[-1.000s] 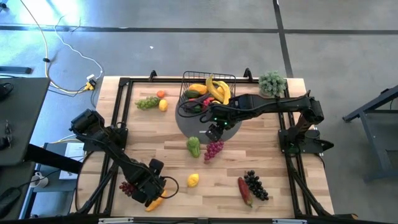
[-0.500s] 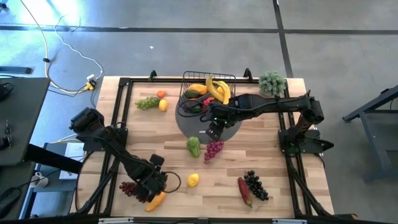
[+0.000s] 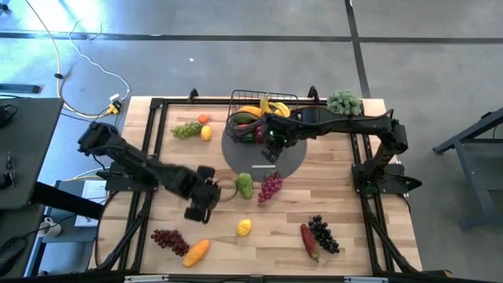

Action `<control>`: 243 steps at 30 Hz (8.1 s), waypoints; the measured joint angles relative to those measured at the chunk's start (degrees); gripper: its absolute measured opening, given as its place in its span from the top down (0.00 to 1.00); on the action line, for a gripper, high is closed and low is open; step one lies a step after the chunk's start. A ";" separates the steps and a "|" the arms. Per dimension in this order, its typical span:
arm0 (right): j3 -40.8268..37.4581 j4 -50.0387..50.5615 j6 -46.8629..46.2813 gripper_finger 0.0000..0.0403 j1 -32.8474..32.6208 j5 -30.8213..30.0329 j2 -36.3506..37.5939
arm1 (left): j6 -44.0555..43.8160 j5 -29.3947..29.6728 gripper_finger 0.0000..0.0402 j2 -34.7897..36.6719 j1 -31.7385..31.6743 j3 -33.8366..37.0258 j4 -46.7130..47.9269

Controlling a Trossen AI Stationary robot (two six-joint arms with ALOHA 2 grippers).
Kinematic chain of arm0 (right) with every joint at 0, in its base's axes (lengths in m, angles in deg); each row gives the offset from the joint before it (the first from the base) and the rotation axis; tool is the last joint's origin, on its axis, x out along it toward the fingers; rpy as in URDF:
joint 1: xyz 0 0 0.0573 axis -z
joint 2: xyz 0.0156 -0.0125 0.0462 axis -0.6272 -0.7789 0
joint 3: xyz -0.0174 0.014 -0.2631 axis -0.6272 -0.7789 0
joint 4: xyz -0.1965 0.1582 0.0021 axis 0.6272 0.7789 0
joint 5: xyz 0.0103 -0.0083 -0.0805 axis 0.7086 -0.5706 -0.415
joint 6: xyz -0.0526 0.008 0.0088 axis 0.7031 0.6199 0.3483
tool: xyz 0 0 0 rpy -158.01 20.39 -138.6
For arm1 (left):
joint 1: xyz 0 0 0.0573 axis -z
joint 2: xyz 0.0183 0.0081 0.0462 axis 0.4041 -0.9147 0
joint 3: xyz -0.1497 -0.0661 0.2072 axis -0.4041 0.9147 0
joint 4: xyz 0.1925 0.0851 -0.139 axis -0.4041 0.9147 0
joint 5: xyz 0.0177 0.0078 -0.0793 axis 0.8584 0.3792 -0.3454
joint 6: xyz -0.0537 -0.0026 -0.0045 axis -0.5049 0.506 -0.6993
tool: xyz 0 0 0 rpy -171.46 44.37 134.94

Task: Build produce basket
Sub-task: Put the yellow mango into the wire basket, then put the green chayote into the wire basket

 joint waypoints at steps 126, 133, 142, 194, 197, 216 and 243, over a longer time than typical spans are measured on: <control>0.00 -5.23 -1.83 0.43 9.75 8.90 2.84 | 16.13 1.20 0.29 16.13 -44.09 -12.33 -7.62; 0.04 -5.65 -7.63 0.40 6.88 8.90 2.39 | 14.51 1.33 0.29 22.06 -39.05 -12.26 -2.55; 0.02 -10.33 -20.47 0.31 0.09 7.63 -0.28 | 13.93 2.72 0.29 26.93 -37.60 -12.26 -0.57; -0.02 -24.29 -38.97 0.31 -13.27 8.85 -28.37 | -1.57 0.19 0.29 28.23 -37.64 -12.26 18.63; -0.02 -24.18 -39.62 0.36 -13.06 8.98 -28.37 | -0.79 0.19 0.29 28.23 -37.62 -12.26 18.63; 0.18 -23.52 -29.73 0.70 -8.86 14.50 -27.45 | 1.82 0.17 0.29 28.23 -37.62 -12.26 18.61; 0.96 -32.82 -2.09 0.70 9.00 19.61 -13.72 | 4.79 3.63 0.29 26.87 -37.67 -12.26 18.00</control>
